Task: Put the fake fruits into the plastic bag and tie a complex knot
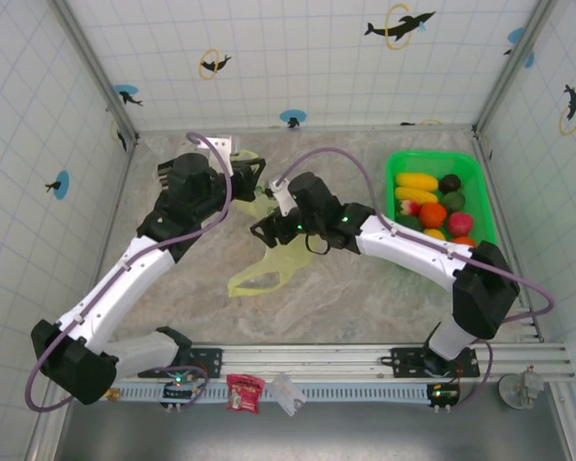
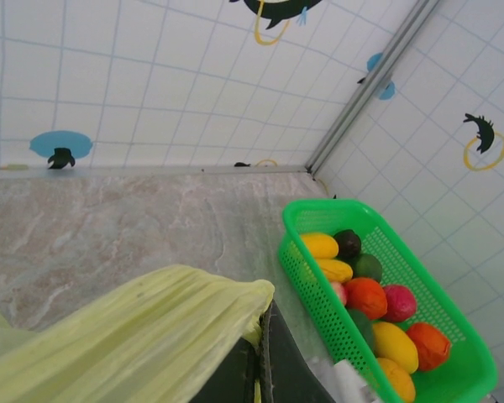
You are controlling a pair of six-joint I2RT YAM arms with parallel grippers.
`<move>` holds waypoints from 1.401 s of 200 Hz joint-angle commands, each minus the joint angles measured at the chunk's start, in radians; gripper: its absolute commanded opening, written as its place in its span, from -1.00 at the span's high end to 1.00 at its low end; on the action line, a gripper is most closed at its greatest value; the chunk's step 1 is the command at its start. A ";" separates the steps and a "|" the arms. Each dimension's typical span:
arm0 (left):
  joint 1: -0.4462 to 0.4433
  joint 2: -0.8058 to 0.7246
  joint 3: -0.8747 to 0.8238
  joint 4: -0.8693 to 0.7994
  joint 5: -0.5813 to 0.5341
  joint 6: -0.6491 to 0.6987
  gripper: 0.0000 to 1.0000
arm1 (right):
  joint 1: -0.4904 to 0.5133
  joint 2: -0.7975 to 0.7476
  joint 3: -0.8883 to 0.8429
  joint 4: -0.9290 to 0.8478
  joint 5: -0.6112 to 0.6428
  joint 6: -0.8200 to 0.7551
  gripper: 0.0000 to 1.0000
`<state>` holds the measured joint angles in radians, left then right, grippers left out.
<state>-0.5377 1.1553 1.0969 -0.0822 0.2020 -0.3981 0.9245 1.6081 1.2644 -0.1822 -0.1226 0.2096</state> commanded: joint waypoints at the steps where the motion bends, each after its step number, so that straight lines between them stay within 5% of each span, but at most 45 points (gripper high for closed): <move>1: 0.001 -0.041 0.052 -0.042 0.023 0.044 1.00 | -0.020 -0.024 0.009 -0.022 0.155 -0.057 -0.37; 21: 0.002 -0.073 0.058 -0.087 0.020 0.111 1.00 | -0.091 -0.093 -0.054 0.016 0.195 -0.067 0.37; 45: 0.001 -0.115 0.038 -0.101 0.102 0.198 1.00 | -0.173 -0.093 -0.013 -0.046 0.256 -0.102 1.00; 85: 0.002 -0.179 0.006 -0.137 0.306 0.293 1.00 | -0.303 -0.105 0.086 -0.032 0.327 -0.098 1.00; 122: -0.010 -0.207 -0.020 -0.117 0.522 0.320 1.00 | -0.315 -0.184 0.085 0.124 0.324 -0.134 1.00; 193: -0.029 -0.160 -0.208 -0.077 0.576 0.171 1.00 | -0.357 -0.118 -0.127 0.247 0.353 -0.168 1.00; 243: -0.127 -0.143 -0.313 0.019 0.415 0.060 1.00 | -0.351 -0.015 -0.189 0.302 0.304 -0.111 1.00; 266: -0.128 -0.137 -0.318 0.082 0.420 0.028 1.00 | -0.351 -0.003 -0.177 0.291 0.284 -0.098 0.80; 280: -0.127 -0.133 -0.324 0.116 0.387 -0.009 1.00 | -0.351 -0.016 -0.175 0.285 0.260 -0.095 0.32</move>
<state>-0.6621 1.0294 0.7746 -0.0765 0.6319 -0.3271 0.5697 1.6115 1.0702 0.0566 0.1761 0.1005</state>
